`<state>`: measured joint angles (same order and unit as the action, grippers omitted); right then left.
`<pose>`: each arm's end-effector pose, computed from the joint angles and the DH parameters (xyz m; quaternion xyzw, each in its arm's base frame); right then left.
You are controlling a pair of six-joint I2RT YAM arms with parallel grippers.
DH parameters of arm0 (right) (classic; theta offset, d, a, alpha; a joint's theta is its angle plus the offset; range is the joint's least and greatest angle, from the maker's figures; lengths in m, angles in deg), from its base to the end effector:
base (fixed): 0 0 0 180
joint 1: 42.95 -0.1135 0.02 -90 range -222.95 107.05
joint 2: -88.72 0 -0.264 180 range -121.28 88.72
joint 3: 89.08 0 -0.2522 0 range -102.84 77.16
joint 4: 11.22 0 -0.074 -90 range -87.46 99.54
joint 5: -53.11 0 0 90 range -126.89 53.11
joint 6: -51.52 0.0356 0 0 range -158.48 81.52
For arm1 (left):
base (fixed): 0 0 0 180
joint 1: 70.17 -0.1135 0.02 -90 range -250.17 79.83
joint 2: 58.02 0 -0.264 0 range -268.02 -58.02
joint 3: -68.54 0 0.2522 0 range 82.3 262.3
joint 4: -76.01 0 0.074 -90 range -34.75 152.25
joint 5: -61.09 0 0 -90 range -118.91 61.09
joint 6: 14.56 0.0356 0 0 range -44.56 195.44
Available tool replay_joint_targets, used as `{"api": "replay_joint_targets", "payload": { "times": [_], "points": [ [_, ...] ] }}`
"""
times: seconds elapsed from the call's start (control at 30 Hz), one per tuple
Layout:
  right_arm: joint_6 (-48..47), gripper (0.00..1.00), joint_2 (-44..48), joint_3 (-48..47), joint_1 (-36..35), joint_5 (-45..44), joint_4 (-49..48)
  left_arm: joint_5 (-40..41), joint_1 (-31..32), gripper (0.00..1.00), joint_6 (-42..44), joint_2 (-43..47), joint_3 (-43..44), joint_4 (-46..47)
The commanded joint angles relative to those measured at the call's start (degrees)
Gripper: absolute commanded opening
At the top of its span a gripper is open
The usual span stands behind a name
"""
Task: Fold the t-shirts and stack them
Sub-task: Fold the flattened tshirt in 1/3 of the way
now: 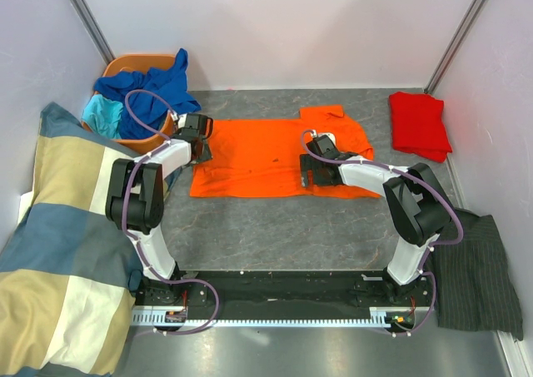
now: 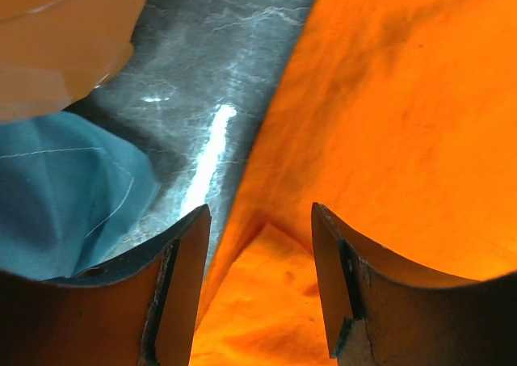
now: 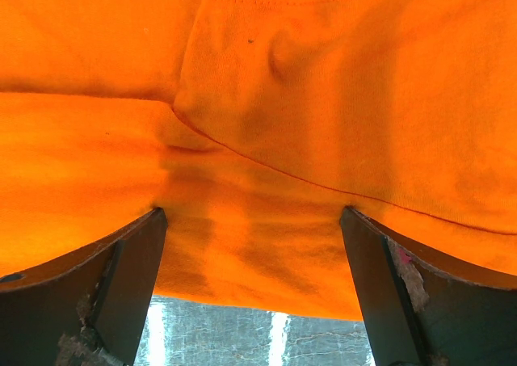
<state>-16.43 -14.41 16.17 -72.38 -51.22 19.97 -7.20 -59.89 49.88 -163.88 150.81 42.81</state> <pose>0.3151 0.1676 0.1572 -0.0290 0.9575 0.0047 0.2868 0.3781 -0.0552 0.1769 -0.1785 0.9256 0.0854 0.3226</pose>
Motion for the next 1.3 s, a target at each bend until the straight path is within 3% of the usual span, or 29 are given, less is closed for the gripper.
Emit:
{"api": "replay_joint_targets", "payload": {
  "times": [0.0,0.33,0.47,0.8,1.07,1.27],
  "points": [
    [-2.1,0.98,-4.0,2.6,0.1,-2.5,8.5,1.1,-0.1,0.61,2.0,2.4,0.9,-0.4],
    [-1.1,0.98,-1.5,2.7,0.2,-5.2,9.6,-2.4,0.0,0.62,1.3,14.5,-4.4,2.3],
    [-0.3,0.98,1.4,1.7,0.2,-6.3,11.7,-8.5,0.1,0.63,0.6,18.9,-7.2,5.9],
    [1.2,0.98,15.5,-2.8,0.2,-5.1,14.6,-17.8,4.2,0.64,-0.8,17.4,-7.2,11.5],
    [3.0,0.98,12.0,-3.9,0.2,-8.0,11.8,-17.9,12.1,0.64,-2.8,13.1,-6.8,12.8],
    [3.8,0.98,6.4,-2.4,0.2,-7.5,8.2,-17.1,17.6,0.64,-6.7,14.4,-12.2,14.7]
  ]
}}
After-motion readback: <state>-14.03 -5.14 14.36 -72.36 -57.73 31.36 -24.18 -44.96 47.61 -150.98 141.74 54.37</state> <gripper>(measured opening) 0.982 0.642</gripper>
